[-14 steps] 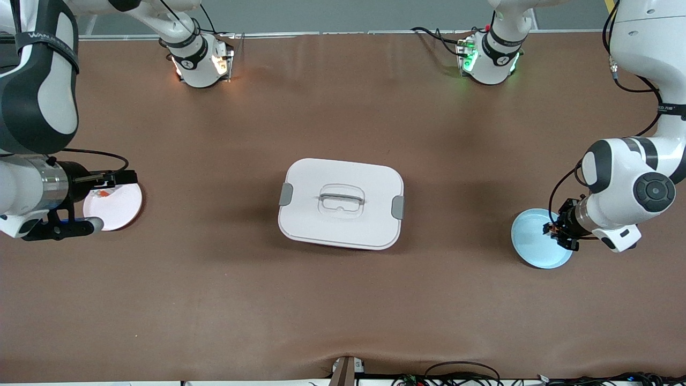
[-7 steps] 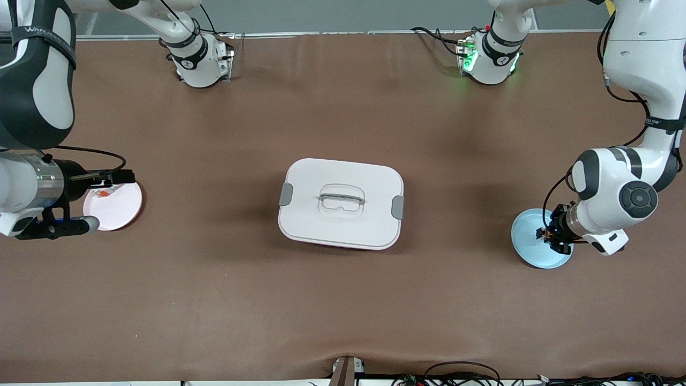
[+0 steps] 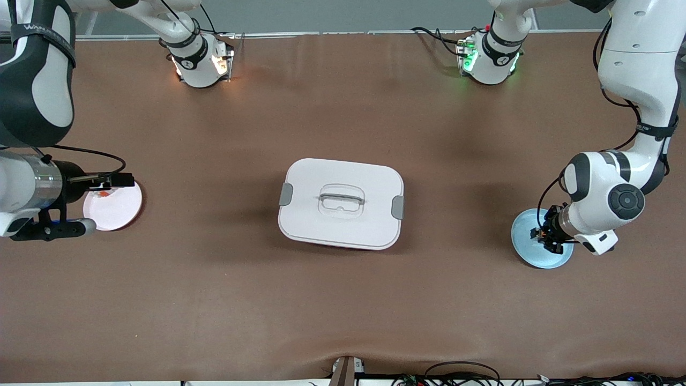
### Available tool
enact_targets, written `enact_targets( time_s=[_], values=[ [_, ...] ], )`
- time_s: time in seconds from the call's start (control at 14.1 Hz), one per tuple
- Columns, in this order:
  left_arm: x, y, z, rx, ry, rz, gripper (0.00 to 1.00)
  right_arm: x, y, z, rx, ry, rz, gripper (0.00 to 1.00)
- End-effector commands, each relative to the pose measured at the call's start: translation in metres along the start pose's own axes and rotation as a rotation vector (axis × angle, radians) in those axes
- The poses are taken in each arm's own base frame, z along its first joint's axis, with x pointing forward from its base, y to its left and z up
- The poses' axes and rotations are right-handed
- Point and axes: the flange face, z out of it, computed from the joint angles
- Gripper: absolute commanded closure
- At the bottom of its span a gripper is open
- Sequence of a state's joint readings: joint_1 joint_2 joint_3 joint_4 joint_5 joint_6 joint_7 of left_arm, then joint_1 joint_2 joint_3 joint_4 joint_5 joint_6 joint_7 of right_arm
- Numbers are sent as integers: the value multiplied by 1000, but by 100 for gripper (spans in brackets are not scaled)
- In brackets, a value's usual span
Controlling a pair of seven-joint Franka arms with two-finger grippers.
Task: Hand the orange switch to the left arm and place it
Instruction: 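Lower the switch onto the blue plate with the left gripper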
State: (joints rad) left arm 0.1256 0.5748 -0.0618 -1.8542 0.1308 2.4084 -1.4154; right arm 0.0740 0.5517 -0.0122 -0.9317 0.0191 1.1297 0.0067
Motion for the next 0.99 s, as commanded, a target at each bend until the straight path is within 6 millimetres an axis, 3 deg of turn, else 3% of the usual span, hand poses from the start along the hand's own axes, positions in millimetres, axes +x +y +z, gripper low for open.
enact_targets(
  time_s=[0.0,0.5,0.92],
  values=[
    [2,-2,2,-4,10,8,100,-12,3,-1,0,21,23,0],
    [1,-5,14,12,4,9,100,-40,14,25,7,142,46,0],
    [4,-6,14,12,4,6,100,-40,17,22,20,166,147,0]
  ],
)
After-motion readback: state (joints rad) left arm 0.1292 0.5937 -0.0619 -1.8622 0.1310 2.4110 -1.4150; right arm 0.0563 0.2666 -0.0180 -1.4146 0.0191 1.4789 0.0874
